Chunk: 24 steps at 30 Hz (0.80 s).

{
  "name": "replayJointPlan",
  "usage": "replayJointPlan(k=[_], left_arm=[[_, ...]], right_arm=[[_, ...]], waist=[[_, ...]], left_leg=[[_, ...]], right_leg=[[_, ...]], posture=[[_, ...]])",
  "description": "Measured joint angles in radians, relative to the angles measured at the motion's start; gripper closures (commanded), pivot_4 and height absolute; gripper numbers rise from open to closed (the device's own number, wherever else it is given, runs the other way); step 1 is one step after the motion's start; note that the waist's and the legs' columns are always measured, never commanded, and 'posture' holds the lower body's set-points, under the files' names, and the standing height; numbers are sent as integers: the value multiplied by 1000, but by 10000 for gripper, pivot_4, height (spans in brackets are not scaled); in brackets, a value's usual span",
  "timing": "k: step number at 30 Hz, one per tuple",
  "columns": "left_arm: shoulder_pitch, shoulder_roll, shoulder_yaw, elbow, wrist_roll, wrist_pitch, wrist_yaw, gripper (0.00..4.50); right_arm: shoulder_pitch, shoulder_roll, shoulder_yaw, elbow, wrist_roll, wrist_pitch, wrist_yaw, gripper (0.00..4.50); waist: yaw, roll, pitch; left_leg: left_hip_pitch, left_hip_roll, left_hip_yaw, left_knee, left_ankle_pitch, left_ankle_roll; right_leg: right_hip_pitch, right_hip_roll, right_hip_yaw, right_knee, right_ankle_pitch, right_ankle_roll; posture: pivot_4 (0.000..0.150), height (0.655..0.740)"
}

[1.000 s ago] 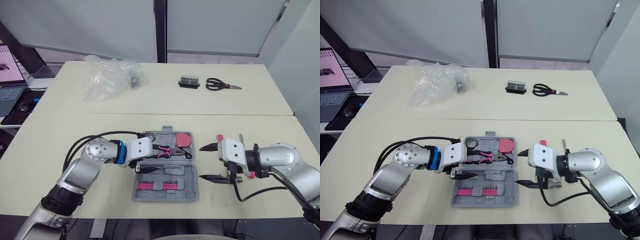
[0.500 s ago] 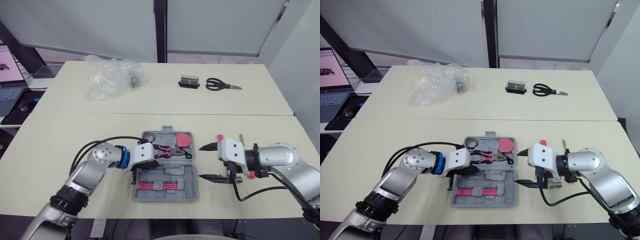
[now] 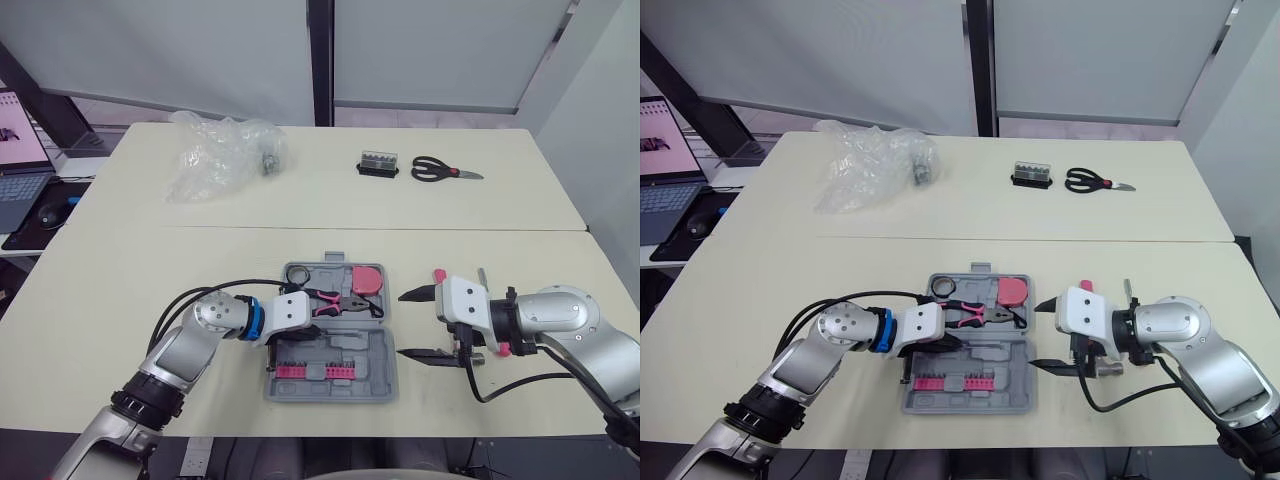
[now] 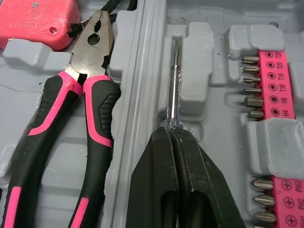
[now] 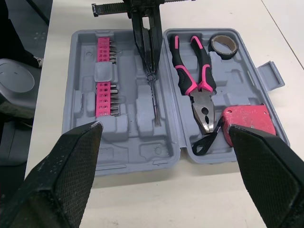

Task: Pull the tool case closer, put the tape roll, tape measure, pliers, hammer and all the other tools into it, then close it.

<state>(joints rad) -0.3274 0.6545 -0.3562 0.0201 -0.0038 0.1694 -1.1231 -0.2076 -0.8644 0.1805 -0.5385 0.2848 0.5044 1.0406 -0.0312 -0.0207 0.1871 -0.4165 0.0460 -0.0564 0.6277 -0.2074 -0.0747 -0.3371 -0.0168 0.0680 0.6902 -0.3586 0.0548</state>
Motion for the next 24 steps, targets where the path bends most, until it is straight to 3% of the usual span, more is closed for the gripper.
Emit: replayJointPlan(k=[5, 9, 15, 18, 24], left_arm=[[52, 28, 128, -68, -109, 33, 1, 44594], [159, 109, 365, -117, -231, 39, 10, 44594], [373, 113, 668, -35, -301, -7, 100, 44594], [476, 80, 768, -27, -337, -24, 132, 39409], [621, 10, 846, -14, -369, -35, 193, 21999]], right_arm=[[13, 15, -24, 0, 11, -13, -23, 0], [83, 17, -146, 0, 44, -10, -60, 0], [233, -41, -361, 119, 2, -81, -85, 0], [292, -58, -443, 194, -21, -149, -86, 0], [385, -92, -523, 406, -72, -315, -49, 0]], waist=[[-1, 0, 0], [-2, 0, 0], [1, 0, 0], [1, 0, 0], [1, 0, 0]], left_leg=[[-1, 0, 0, 0, 0, 0], [0, 1, 0, -1, 0, 0], [0, 0, 1, 0, 0, 0], [1, 0, 1, -1, 0, 0], [1, 0, 1, -1, 0, 0]], right_leg=[[-1, 0, 0, 0, 0, 0], [-1, 0, 0, 0, 0, 0], [0, -1, 0, -1, 0, 0], [1, -1, 0, -2, 0, 0], [1, -1, 1, -2, 0, 0]], posture=[[1500, 7400], [1500, 7400], [1500, 7400], [1500, 7400], [1500, 7400]])
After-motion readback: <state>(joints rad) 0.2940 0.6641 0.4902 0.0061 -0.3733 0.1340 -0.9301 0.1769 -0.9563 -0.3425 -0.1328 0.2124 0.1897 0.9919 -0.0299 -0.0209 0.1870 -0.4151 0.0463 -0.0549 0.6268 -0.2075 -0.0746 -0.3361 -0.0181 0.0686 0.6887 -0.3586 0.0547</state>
